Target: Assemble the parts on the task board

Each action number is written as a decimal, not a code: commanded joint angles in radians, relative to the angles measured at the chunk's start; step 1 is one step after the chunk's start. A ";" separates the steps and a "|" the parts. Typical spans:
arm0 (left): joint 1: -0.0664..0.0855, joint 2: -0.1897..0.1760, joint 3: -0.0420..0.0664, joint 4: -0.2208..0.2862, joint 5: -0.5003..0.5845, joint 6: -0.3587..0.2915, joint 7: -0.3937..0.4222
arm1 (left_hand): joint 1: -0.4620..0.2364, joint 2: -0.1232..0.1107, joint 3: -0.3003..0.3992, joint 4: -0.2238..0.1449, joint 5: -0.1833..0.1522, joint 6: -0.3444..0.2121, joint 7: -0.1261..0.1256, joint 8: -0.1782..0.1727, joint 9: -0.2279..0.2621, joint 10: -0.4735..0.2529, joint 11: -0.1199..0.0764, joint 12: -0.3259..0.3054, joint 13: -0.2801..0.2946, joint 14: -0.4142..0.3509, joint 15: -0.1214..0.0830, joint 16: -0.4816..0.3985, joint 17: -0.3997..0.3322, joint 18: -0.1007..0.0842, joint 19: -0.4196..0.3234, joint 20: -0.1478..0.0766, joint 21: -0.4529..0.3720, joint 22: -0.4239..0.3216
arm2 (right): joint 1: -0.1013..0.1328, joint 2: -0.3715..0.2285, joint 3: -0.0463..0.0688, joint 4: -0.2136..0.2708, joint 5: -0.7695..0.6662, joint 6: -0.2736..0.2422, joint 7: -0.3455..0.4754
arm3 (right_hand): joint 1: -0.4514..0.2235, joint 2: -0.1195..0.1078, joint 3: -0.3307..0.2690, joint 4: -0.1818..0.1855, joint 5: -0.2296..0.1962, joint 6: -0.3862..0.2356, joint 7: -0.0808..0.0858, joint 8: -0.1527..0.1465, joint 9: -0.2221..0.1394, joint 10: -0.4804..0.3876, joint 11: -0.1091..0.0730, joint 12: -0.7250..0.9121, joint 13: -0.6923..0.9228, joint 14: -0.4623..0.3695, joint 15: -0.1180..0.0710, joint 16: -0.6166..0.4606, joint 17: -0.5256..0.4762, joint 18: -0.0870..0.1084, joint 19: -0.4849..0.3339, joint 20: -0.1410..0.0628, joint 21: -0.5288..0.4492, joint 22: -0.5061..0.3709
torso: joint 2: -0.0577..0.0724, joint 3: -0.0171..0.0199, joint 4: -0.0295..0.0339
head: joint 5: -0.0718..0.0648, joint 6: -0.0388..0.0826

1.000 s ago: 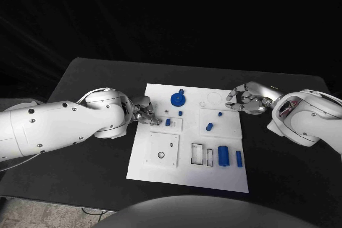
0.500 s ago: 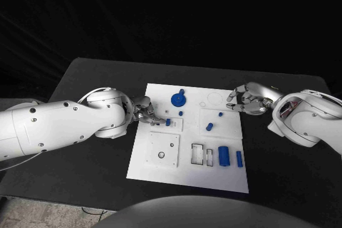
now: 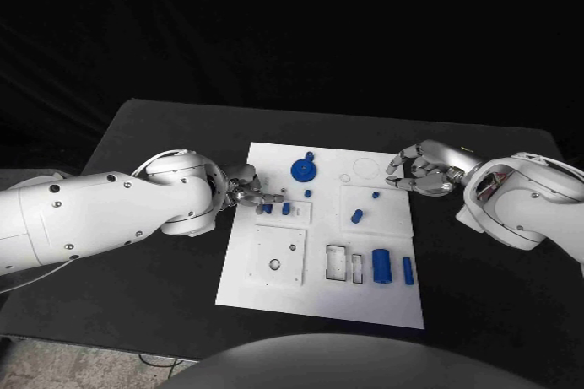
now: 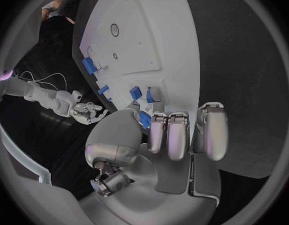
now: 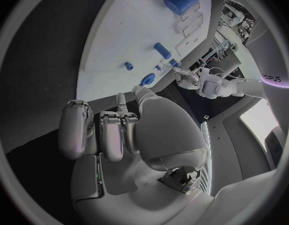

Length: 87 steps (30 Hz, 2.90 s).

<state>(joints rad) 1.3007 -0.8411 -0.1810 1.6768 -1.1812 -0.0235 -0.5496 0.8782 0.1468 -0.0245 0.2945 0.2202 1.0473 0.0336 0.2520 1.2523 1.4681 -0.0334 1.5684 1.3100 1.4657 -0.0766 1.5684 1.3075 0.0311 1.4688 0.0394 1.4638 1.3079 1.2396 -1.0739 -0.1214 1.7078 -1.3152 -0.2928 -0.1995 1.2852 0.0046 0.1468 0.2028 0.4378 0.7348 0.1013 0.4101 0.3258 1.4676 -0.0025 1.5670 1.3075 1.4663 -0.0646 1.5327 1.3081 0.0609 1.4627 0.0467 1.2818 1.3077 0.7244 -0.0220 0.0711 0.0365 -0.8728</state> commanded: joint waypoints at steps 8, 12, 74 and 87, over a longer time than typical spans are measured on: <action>-0.007 0.003 -0.006 -0.007 0.030 -0.032 0.024 | 0.008 0.049 -0.013 -0.001 0.083 0.007 -0.007 0.033 0.035 0.103 -0.002 0.002 0.261 0.105 0.001 0.002 0.263 0.003 0.010 0.000 -0.002 0.194 | -0.001 0.002 0.000 -0.003 0.003 0.013 -0.006 | 0.014 0.001 0.011 -0.003 0.011 0.005 0.000 -0.006 -0.002 0.103 0.007 0.004 0.263 0.089 0.004 -0.006 0.202 0.004 -0.006 0.002 -0.007 0.177 | 0.000 -0.0005 0.0009 | 0.000 0.000; -0.007 0.004 -0.006 -0.006 0.034 -0.044 0.029 | 0.022 0.059 -0.011 -0.002 0.120 0.005 -0.010 0.043 0.046 0.103 -0.005 0.002 0.261 0.105 -0.001 0.002 0.263 0.003 0.012 -0.002 0.000 0.196 | -0.002 0.002 0.000 -0.004 0.005 0.015 -0.006 | 0.016 0.001 0.013 -0.004 0.012 0.005 0.000 -0.006 -0.002 0.103 0.007 0.004 0.263 0.089 0.004 -0.007 0.201 0.004 -0.006 0.003 -0.009 0.176 | 0.000 -0.0006 0.0012 | 0.001 0.000; 0.057 0.015 0.028 -0.016 -0.239 -0.292 0.607 | 0.545 -0.149 0.147 -0.074 -0.027 -0.450 0.120 -0.143 -0.181 -0.844 0.161 -0.999 -0.397 -0.291 0.136 -0.348 -0.153 0.036 -0.189 0.096 -0.201 0.143 | -0.002 0.001 0.000 -0.001 0.012 -0.008 0.009 | 0.017 0.001 0.019 -0.008 0.014 0.007 0.002 -0.007 -0.005 0.103 0.008 0.004 0.263 0.087 0.005 -0.012 0.195 0.007 -0.011 0.003 -0.021 0.173 | 0.005 -0.0025 -0.0075 | -0.011 0.000; 0.030 0.106 0.017 -0.121 -0.635 -0.232 0.655 | 0.636 -0.252 0.195 -0.114 -0.020 -0.332 0.044 -0.137 -0.435 -0.835 0.085 -1.097 -0.589 -0.170 0.061 -0.312 -0.177 0.017 -0.047 0.070 -0.077 0.198 | -0.002 0.010 0.000 -0.004 0.016 -0.014 0.019 | 0.013 -0.001 0.018 -0.005 0.015 0.007 0.002 -0.007 -0.006 0.103 0.008 0.004 0.263 0.087 0.005 -0.012 0.195 0.007 -0.011 0.003 -0.021 0.173 | 0.003 -0.0026 -0.0081 | -0.014 0.000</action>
<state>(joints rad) 1.3330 -0.7421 -0.1645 1.5636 -1.6843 -0.2877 0.0712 1.5152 -0.0957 0.1666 0.1790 0.1946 0.7117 0.0770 0.1229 0.8314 0.6274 0.0505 0.4761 0.7296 1.2875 -0.0162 1.2508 1.1326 0.0682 1.4148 0.1084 1.3828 1.3078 1.2380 -1.0645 -0.1215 1.7048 -1.3005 -0.2989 -0.1943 1.2951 0.0103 0.1619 0.1933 0.4475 0.7347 0.1013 0.4062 0.3213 1.4676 -0.0025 1.5670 1.3075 1.4663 -0.0646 1.5248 1.3074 0.0609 1.4591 0.0503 1.2663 1.3078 0.7272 -0.0241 0.0638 0.0269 -0.8727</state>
